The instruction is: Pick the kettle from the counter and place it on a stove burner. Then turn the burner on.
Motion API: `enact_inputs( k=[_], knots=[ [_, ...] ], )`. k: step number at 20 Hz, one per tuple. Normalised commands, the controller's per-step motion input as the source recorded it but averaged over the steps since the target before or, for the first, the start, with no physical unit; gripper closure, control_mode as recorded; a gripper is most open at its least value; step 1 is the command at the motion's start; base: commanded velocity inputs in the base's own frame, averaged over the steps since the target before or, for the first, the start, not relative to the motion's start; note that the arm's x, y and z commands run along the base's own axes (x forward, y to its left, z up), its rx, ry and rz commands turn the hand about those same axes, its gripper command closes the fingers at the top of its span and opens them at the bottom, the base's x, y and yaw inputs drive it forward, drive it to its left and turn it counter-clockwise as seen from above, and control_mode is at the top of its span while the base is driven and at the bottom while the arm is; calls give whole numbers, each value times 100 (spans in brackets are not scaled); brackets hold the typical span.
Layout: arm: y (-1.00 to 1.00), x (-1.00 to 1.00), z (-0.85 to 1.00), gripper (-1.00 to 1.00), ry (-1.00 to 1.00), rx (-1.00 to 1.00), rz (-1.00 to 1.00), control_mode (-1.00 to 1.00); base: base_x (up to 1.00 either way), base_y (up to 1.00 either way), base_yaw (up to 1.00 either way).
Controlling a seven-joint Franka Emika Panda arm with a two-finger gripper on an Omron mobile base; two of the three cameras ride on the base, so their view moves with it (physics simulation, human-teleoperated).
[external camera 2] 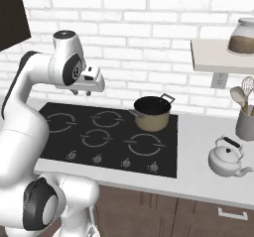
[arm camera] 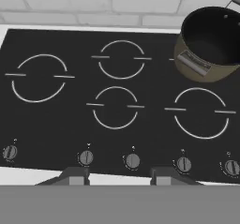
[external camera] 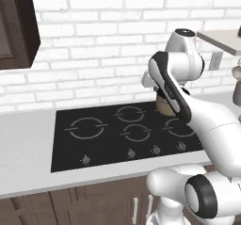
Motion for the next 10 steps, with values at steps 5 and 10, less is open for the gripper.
enact_inputs(
  k=[5, 10],
  knots=[
    [-8, -3, 0, -100, -1, 0, 0, -100, 0, 0, 0],
    [-81, -47, 0, -100, -6, 0, -7, -100, 0, 0, 0]
  ],
)
